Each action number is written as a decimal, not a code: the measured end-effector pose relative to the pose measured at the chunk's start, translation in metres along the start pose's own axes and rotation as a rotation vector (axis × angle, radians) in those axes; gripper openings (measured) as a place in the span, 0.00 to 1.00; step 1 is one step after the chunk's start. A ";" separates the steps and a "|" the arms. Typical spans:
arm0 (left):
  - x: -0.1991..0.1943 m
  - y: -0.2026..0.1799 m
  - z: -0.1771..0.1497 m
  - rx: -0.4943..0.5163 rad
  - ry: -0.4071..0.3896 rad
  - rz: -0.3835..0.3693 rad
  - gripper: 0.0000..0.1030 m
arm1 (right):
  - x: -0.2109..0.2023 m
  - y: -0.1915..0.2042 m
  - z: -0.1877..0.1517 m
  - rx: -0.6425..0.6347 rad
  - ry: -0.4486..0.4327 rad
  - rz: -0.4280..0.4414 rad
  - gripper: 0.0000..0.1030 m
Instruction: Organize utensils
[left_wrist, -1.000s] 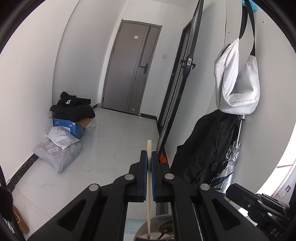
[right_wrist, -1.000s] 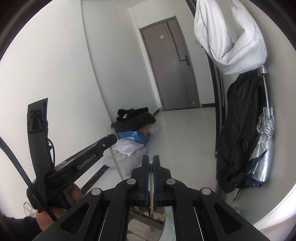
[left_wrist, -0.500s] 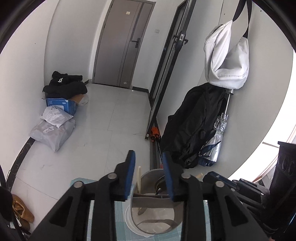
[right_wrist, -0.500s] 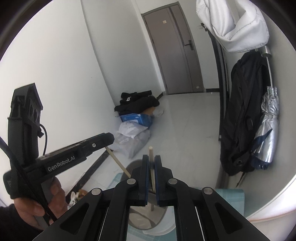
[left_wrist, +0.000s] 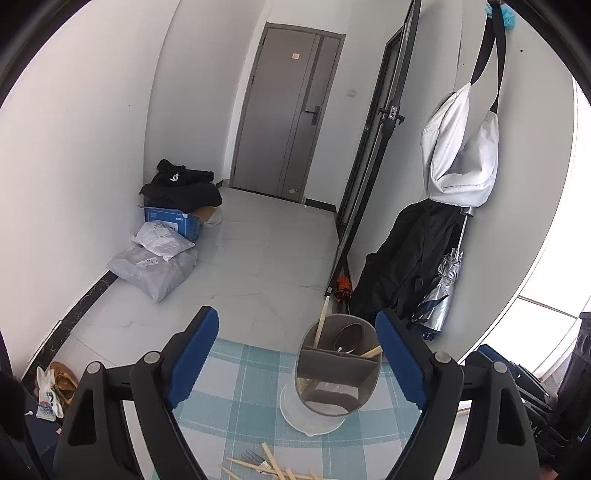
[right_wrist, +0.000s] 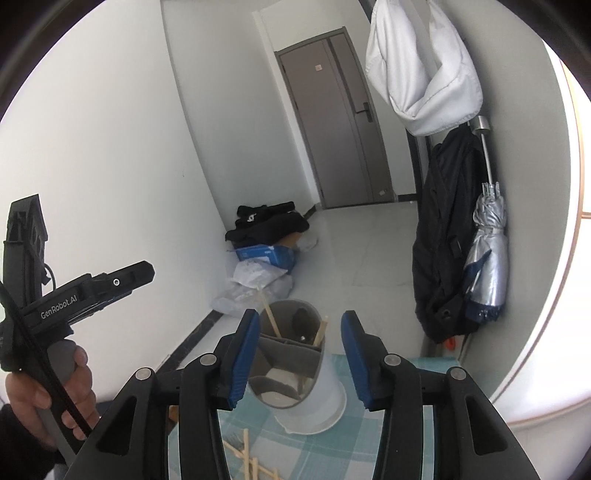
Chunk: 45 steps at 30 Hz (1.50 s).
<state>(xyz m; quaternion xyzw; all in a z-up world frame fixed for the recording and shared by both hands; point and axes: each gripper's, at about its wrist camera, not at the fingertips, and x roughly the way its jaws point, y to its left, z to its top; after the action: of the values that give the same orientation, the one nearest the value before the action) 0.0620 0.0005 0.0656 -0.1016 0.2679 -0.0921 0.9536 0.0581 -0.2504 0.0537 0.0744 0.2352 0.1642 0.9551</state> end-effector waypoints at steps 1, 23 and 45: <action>-0.004 0.000 -0.002 0.000 0.001 0.001 0.86 | -0.006 0.002 -0.001 0.001 -0.008 -0.002 0.49; -0.068 0.009 -0.104 -0.022 0.034 0.080 0.99 | -0.069 0.030 -0.093 -0.013 0.069 -0.004 0.78; -0.017 0.052 -0.182 -0.187 0.291 0.079 0.99 | -0.013 0.005 -0.175 0.003 0.419 -0.109 0.71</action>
<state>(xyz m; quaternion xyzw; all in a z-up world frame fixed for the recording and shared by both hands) -0.0418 0.0284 -0.0907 -0.1651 0.4143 -0.0427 0.8940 -0.0369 -0.2389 -0.0935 0.0272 0.4327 0.1237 0.8926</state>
